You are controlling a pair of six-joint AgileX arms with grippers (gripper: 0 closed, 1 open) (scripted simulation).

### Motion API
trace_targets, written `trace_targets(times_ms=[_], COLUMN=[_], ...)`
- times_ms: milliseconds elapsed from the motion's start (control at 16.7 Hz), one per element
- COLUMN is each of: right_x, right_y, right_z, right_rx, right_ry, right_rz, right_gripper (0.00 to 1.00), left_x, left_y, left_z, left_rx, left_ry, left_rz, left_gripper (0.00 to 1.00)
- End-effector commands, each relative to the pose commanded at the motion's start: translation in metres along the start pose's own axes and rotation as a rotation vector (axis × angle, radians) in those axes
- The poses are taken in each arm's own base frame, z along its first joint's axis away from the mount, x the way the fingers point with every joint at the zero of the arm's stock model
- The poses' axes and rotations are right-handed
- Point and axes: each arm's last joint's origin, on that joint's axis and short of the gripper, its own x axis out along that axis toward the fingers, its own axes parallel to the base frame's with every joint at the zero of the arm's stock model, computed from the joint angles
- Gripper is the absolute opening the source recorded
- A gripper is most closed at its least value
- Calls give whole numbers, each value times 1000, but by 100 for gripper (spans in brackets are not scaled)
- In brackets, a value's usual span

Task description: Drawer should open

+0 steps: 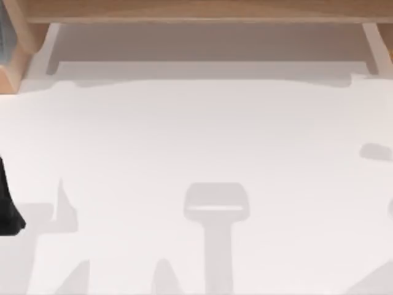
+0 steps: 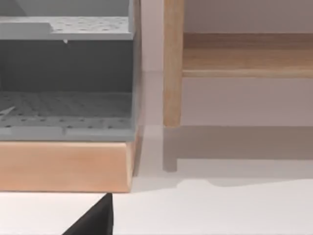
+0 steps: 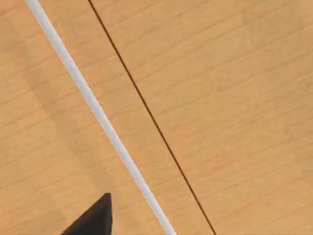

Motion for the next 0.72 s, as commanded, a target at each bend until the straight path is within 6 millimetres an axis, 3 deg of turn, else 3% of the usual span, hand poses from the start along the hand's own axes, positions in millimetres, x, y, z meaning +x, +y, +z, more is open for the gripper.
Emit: trace_targets(times_ms=[360, 720], right_x=[40, 46], right_y=[37, 43], right_z=[-21, -23], right_rx=[-393, -455], right_ry=[-2, -4], right_rz=[-4, -11], right_gripper=[100, 100], left_x=[0, 0], left_y=[0, 0], left_z=[0, 0], left_rx=[0, 0], left_ry=[0, 0], left_rz=[0, 0], left_gripper=[100, 100])
